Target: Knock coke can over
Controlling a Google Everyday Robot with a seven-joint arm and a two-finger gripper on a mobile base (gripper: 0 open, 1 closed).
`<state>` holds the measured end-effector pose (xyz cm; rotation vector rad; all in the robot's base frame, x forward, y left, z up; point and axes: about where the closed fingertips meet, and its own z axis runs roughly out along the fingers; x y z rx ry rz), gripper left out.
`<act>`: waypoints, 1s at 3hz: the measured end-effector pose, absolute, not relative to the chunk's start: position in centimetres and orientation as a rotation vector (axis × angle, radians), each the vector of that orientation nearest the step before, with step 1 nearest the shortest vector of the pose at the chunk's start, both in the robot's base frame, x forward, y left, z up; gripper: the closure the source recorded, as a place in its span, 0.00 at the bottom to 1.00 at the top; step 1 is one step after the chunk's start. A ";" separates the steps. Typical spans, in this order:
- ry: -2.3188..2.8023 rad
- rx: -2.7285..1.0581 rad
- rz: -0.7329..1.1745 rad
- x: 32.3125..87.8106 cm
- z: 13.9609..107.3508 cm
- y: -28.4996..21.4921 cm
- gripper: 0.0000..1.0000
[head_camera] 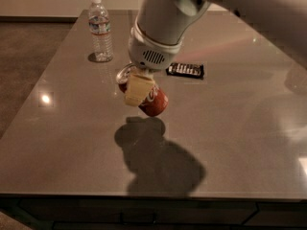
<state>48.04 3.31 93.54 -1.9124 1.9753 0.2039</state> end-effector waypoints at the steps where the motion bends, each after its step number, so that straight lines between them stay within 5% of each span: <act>1: 2.013 -2.045 0.070 48.3 92.1 3.0 1.00; 2: 2.023 -2.160 -0.085 48.6 90.7 3.1 1.00; 3: 2.025 -2.253 -0.237 49.2 88.9 3.0 0.82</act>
Offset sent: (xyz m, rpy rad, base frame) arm 0.0143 -0.0042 -0.0512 -0.5110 -0.0291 0.1210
